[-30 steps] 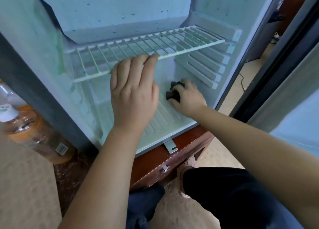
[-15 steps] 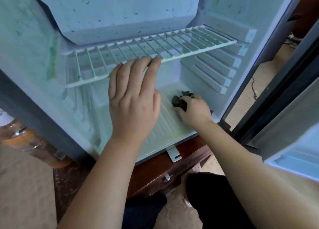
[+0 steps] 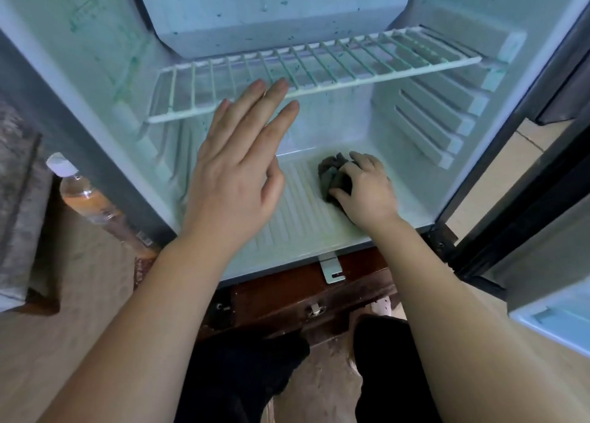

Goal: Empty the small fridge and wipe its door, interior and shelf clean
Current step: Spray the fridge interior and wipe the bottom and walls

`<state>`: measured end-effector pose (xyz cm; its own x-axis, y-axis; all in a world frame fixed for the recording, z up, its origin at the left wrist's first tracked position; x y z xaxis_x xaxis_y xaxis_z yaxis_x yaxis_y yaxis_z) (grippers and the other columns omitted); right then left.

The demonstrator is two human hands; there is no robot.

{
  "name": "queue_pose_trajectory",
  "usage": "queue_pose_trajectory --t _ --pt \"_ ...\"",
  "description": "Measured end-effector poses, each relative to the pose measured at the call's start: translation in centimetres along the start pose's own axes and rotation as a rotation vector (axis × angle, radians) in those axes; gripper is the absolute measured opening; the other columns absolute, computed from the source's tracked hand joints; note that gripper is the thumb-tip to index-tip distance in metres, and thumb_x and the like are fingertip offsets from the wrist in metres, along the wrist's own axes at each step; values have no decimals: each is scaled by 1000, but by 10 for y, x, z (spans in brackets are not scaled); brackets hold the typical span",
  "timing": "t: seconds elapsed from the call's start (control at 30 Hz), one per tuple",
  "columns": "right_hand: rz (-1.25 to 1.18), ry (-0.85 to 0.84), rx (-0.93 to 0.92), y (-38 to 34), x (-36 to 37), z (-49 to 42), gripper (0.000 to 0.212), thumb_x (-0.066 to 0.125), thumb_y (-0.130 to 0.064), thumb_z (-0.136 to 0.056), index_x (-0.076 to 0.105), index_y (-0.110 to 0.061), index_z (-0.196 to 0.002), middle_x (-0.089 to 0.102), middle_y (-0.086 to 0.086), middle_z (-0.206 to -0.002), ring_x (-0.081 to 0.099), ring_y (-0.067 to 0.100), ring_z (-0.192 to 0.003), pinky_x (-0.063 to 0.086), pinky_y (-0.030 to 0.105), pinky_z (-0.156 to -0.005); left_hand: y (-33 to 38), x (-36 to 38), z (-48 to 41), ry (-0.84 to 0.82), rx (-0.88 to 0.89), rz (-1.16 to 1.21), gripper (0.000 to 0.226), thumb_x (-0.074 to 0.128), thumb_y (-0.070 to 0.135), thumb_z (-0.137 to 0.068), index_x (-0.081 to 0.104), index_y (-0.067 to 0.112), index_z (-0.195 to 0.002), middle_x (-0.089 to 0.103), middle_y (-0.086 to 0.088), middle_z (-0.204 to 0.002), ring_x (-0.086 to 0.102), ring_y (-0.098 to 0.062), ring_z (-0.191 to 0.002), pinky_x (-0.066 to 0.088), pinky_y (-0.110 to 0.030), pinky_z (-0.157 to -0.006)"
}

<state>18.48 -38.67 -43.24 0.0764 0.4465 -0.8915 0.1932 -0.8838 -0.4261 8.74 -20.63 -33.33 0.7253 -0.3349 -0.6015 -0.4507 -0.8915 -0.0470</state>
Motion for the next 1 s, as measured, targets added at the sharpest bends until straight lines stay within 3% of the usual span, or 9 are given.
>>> queue_pose_trajectory --t 0.13,0.2,0.33,0.5,0.6,0.67,0.8,0.9,1.0 --pt "-191 124 80 3 -4 10 34 59 -39 -92 52 -12 -112 62 15 -95 57 36 -92 38 34 -65 -3 -26 12 53 -85 16 41 51 -7 -86 59 -2 -127 54 -18 -136 46 -33 -131 31 -41 -115" --pt "-251 192 121 5 -12 17 39 60 -45 -90 52 -13 -111 63 14 -85 58 36 -82 39 35 -61 1 -44 17 203 -157 -29 37 53 -8 -83 62 -4 -119 61 -19 -123 53 -30 -117 39 -37 -105" --pt "-157 209 227 9 -20 34 50 65 -51 -84 44 -14 -111 57 6 -81 53 30 -73 36 33 -56 8 -59 30 496 -300 -107 46 63 -8 -75 50 -12 -119 52 -17 -121 45 -31 -112 44 -59 -91" --pt "-137 317 184 11 -22 39 47 69 -44 -83 46 -11 -107 62 14 -96 59 36 -84 39 34 -59 -8 -59 35 535 -607 -95 73 67 10 -80 29 -13 -138 31 -25 -142 32 -38 -136 27 -50 -113" --pt "-202 238 84 15 -14 35 44 73 -33 -81 57 -14 -118 56 12 -116 53 34 -109 45 36 -79 -9 -55 33 488 -691 22 74 61 17 -86 22 -10 -144 29 -15 -149 31 -19 -139 28 -37 -113" --pt "-184 89 -9 16 -7 31 52 71 -33 -83 57 -19 -130 49 10 -132 48 31 -122 42 36 -95 -11 -53 31 499 -686 65 71 57 19 -89 21 -6 -145 29 -1 -146 31 3 -132 28 -32 -110" --pt "-81 -206 -112 11 2 29 66 59 -44 -90 34 -25 -148 24 4 -155 28 26 -140 29 36 -112 -22 -49 34 552 -605 104 60 52 15 -93 22 -4 -142 38 -12 -142 43 -4 -126 38 -35 -104" --pt "-90 -231 -101 8 1 25 62 53 -43 -93 33 -24 -149 21 2 -158 20 23 -143 23 35 -115 -26 -50 34 559 -580 109 57 50 10 -93 24 -14 -138 40 -18 -139 44 -6 -126 37 -27 -102" --pt "-58 -176 -92 7 2 24 57 57 -30 -90 41 -26 -144 32 4 -152 30 28 -137 34 40 -109 -26 -54 33 556 -583 134 55 51 8 -92 27 -13 -138 41 -17 -138 45 -3 -125 42 -30 -99"
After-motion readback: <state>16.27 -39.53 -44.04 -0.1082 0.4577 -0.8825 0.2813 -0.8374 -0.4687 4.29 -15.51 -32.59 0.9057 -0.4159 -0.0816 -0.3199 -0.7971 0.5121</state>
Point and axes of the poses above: each hand's wrist, its own z-axis away from the middle knuckle, its own x-axis out of the palm, y = z × x, the point moved 1 cm from there along -z, towards the middle knuckle
